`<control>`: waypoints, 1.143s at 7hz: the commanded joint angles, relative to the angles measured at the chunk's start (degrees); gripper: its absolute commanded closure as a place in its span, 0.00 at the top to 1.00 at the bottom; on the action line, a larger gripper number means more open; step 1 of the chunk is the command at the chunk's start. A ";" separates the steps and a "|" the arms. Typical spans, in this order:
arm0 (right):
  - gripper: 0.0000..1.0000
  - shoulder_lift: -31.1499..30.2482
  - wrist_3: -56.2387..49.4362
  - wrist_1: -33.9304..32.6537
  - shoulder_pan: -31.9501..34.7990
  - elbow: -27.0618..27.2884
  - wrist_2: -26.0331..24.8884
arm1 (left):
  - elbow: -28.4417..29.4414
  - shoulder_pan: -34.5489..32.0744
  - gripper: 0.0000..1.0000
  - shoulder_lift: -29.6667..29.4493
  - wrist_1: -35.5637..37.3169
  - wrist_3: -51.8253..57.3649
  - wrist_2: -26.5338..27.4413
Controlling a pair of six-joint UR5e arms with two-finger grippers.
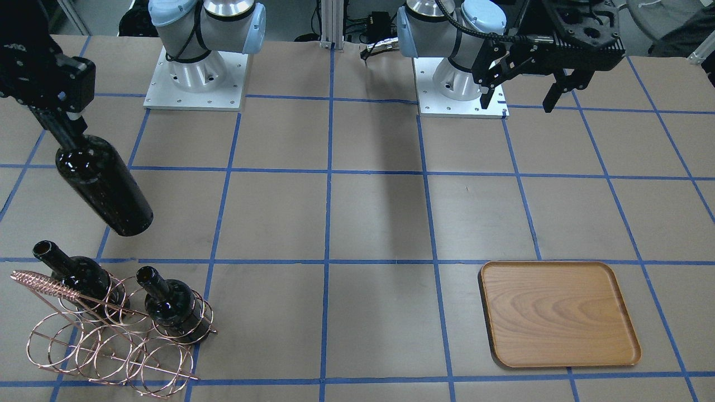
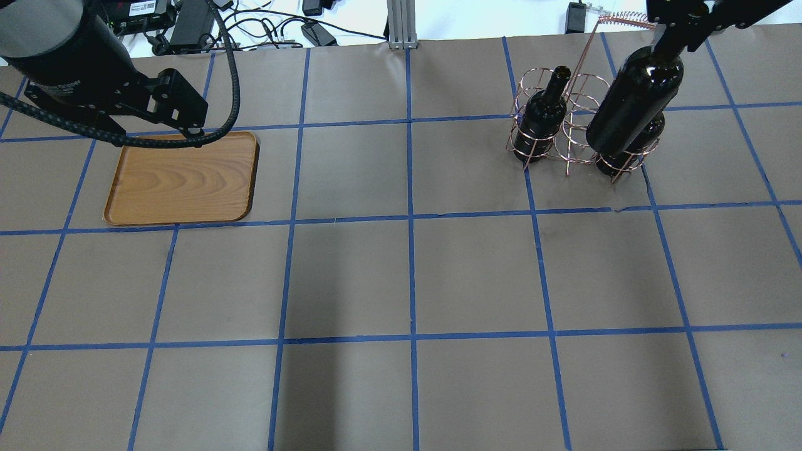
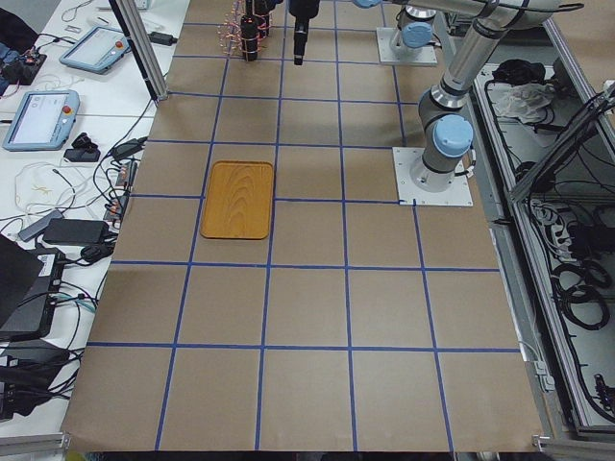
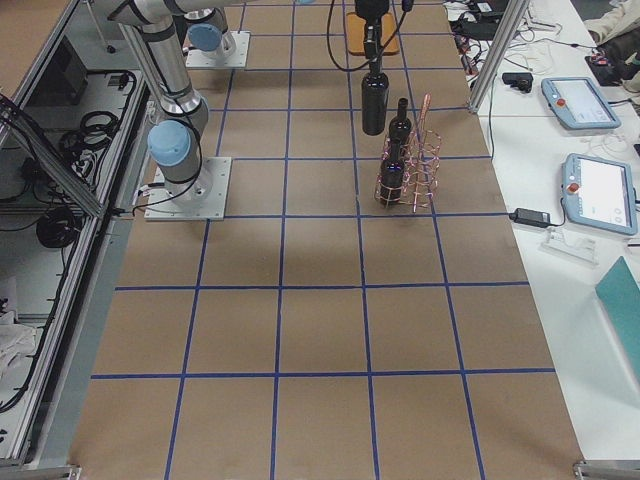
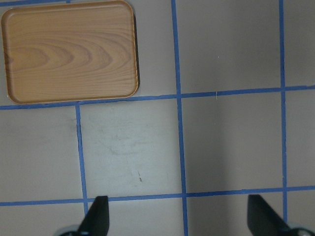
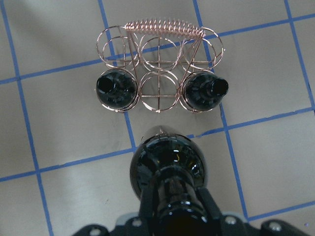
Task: Take wine from basket and place on tray
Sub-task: 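Carry the bottle to the table center, set it upright, release while left arm approaches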
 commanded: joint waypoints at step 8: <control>0.28 14.05 36.57 -15.90 36.49 10.11 -2.83 | 0.23 4.76 1.00 0.43 -0.26 0.64 -0.33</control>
